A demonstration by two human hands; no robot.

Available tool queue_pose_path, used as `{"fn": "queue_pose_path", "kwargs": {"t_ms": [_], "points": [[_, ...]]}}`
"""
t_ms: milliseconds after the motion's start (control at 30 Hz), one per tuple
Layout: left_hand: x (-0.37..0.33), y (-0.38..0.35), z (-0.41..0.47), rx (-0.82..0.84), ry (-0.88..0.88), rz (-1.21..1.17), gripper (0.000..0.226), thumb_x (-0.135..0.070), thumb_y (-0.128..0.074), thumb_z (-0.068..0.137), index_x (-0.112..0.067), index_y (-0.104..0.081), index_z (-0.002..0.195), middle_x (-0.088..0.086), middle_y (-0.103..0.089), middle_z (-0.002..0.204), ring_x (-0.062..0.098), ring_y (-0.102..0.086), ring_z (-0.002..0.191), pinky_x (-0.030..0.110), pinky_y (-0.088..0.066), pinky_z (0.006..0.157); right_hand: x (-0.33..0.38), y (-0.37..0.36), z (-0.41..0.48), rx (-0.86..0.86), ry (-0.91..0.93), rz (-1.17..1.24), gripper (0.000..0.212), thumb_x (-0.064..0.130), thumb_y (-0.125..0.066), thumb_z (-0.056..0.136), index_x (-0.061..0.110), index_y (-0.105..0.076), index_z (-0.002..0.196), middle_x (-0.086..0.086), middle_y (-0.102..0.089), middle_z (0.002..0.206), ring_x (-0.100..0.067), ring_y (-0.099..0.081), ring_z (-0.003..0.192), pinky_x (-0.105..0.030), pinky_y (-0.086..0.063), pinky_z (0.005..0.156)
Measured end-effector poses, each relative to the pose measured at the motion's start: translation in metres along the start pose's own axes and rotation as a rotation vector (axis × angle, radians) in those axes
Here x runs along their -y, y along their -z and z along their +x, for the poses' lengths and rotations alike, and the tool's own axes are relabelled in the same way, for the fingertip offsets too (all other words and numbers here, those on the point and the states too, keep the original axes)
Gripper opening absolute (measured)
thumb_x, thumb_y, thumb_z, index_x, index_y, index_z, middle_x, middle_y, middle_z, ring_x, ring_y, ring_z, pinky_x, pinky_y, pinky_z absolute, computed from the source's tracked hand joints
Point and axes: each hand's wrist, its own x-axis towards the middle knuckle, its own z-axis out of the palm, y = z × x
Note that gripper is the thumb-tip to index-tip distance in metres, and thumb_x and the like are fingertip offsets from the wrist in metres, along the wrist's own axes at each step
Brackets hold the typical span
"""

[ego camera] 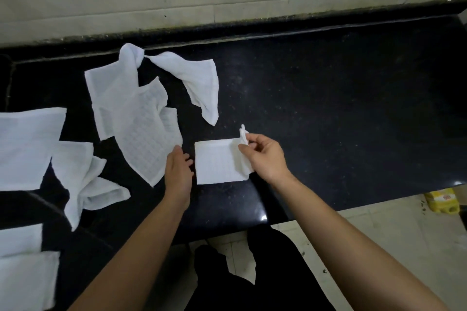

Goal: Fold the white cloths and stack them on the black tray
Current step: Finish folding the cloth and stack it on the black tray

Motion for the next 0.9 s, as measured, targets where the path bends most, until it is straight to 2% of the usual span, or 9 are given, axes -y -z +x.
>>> {"fn": "queue_pose_path", "kwargs": {"t_ms": [100,267,367,433,533,633,700,767,900], "points": [[-0.005,0.02,-0.004,0.156,0.051,-0.137,0.06,-0.05,-0.024,0.106,-0.011,-0.036,0.149,0.009,-0.057,0.137,0.018,-0.059,0.117,0.038,-0.049,0.1,0.002,-0.038,-0.001,0.057,0.08,-0.218,0.028,0.023,-0.069,0.09,0.023,-0.07,0.118,0.013,-0.06,0.074,-0.003,-0.058,0.066,-0.012,-0.048,0.068],[0.0,0.041,0.001,0.276,0.1,-0.219,0.068,-0.057,-0.024,0.103,-0.009,-0.034,0.15,0.011,-0.059,0.137,0.02,-0.06,0.122,0.041,-0.048,0.103,0.001,-0.085,-0.004,0.163,0.097,-0.386,0.04,0.03,-0.065,0.092,0.021,-0.063,0.131,0.012,-0.064,0.085,-0.011,-0.064,0.094,-0.028,-0.051,0.095],[0.002,0.046,0.001,0.299,0.088,-0.216,0.067,-0.056,-0.024,0.103,-0.01,-0.034,0.15,0.011,-0.058,0.139,0.019,-0.06,0.122,0.038,-0.049,0.101,-0.003,-0.094,-0.009,0.243,0.037,-0.352,0.051,0.04,-0.069,0.09,0.021,-0.059,0.136,0.009,-0.068,0.101,-0.011,-0.064,0.101,-0.026,-0.05,0.096],[0.002,0.046,-0.001,0.285,0.053,-0.152,0.062,-0.054,-0.027,0.104,-0.012,-0.036,0.148,0.009,-0.059,0.138,0.017,-0.061,0.119,0.037,-0.05,0.1,-0.006,-0.086,-0.014,0.201,0.061,-0.318,0.045,0.039,-0.067,0.091,0.02,-0.063,0.131,0.008,-0.07,0.1,-0.01,-0.066,0.095,-0.029,-0.052,0.095],[0.005,0.043,0.0,0.165,-0.196,0.231,0.048,-0.044,-0.032,0.105,-0.018,-0.042,0.144,0.003,-0.055,0.141,0.014,-0.056,0.122,0.039,-0.045,0.106,-0.016,-0.061,-0.019,0.044,0.308,-0.504,0.03,0.028,-0.059,0.096,0.018,-0.068,0.123,0.001,-0.066,0.11,-0.013,-0.064,0.087,-0.037,-0.053,0.089],[0.014,0.042,0.01,0.125,-0.733,0.79,0.05,-0.037,-0.033,0.106,-0.013,-0.038,0.149,0.007,-0.039,0.154,0.02,-0.035,0.142,0.04,-0.028,0.119,-0.028,-0.041,-0.019,-0.064,0.574,-0.791,0.042,0.029,-0.05,0.101,0.013,-0.053,0.14,-0.008,-0.05,0.142,-0.026,-0.052,0.121,-0.044,-0.046,0.104],[0.018,0.038,0.022,0.177,-0.97,1.082,0.054,-0.033,-0.032,0.107,-0.008,-0.027,0.154,0.012,-0.018,0.163,0.025,-0.016,0.151,0.04,-0.018,0.121,-0.032,-0.038,-0.014,0.021,0.583,-0.969,0.06,0.041,-0.035,0.105,0.012,-0.025,0.156,-0.013,-0.017,0.164,-0.031,-0.02,0.149,-0.045,-0.021,0.12],[0.023,0.036,0.033,0.229,-1.048,1.348,0.06,-0.038,-0.024,0.106,-0.008,-0.013,0.157,0.01,0.001,0.166,0.023,0.001,0.153,0.046,-0.012,0.122,-0.039,-0.038,-0.004,0.133,0.557,-1.164,0.07,0.053,-0.02,0.105,0.013,0.0,0.159,-0.009,0.011,0.167,-0.03,0.01,0.153,-0.049,-0.002,0.124],[0.035,0.04,0.051,0.253,-1.002,1.616,0.069,-0.049,-0.008,0.103,-0.007,-0.002,0.157,0.008,0.01,0.166,0.022,0.006,0.153,0.056,-0.011,0.122,-0.049,-0.033,0.013,0.252,0.49,-1.394,0.077,0.063,-0.002,0.099,0.015,0.022,0.154,-0.005,0.029,0.162,-0.03,0.024,0.15,-0.055,0.004,0.122]]}}
